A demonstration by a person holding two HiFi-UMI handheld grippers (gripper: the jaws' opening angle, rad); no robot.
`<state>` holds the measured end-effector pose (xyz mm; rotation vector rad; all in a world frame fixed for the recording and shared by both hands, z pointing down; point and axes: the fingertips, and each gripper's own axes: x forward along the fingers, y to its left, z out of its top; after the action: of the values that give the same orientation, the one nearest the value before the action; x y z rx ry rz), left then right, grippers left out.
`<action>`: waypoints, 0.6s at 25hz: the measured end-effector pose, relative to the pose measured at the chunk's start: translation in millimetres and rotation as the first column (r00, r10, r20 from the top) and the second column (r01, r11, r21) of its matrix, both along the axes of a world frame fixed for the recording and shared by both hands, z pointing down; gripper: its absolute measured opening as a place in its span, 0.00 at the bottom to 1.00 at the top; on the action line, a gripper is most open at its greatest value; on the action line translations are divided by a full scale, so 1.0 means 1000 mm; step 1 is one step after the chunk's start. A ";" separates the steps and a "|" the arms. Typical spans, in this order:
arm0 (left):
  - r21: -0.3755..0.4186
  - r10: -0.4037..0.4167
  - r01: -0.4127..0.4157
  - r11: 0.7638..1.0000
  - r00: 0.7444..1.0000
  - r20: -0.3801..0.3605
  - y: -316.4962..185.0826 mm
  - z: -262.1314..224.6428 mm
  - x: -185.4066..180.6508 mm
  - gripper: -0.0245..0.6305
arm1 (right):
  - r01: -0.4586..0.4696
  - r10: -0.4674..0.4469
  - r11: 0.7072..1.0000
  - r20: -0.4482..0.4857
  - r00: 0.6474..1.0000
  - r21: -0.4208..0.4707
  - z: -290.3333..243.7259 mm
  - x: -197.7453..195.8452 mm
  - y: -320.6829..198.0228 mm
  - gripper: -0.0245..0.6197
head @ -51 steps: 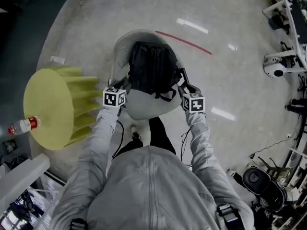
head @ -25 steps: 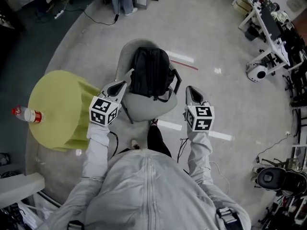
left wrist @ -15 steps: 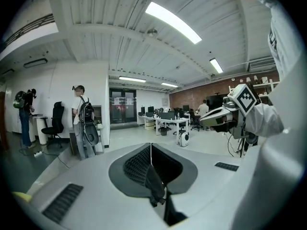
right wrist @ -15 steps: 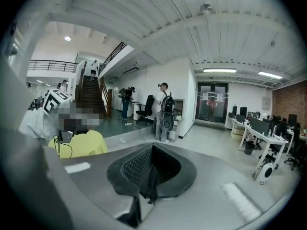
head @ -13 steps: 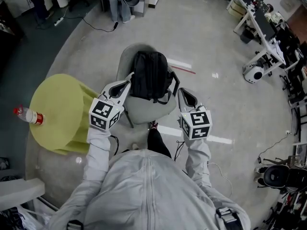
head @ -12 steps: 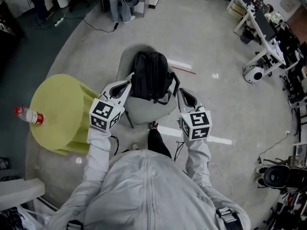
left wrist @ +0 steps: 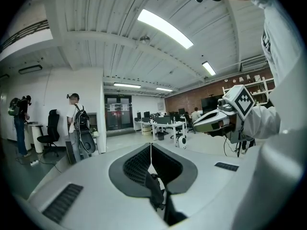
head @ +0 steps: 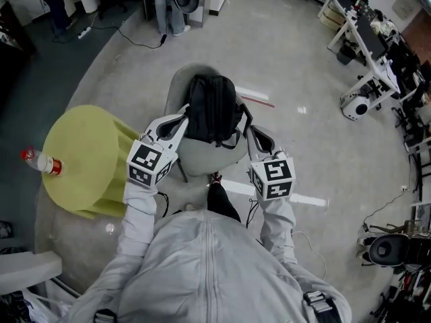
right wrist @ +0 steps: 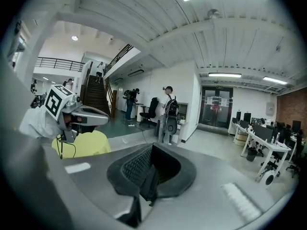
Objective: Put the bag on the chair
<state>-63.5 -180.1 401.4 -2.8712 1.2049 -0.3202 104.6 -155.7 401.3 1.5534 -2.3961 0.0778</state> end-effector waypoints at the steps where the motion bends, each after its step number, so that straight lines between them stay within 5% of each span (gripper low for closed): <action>1: -0.004 -0.001 0.001 1.000 1.000 -0.001 0.001 0.001 0.001 0.05 | 0.002 -0.002 1.000 0.006 1.000 0.000 0.000 0.000 0.001 0.05; 15: -0.024 -0.003 0.003 1.000 1.000 0.002 0.008 0.007 0.008 0.05 | 0.009 -0.010 1.000 0.023 1.000 0.010 -0.004 0.006 0.006 0.05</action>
<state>-55.2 -171.6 408.7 -2.8893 1.2139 -0.3394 110.1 -150.1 396.9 1.5536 -2.4252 0.0832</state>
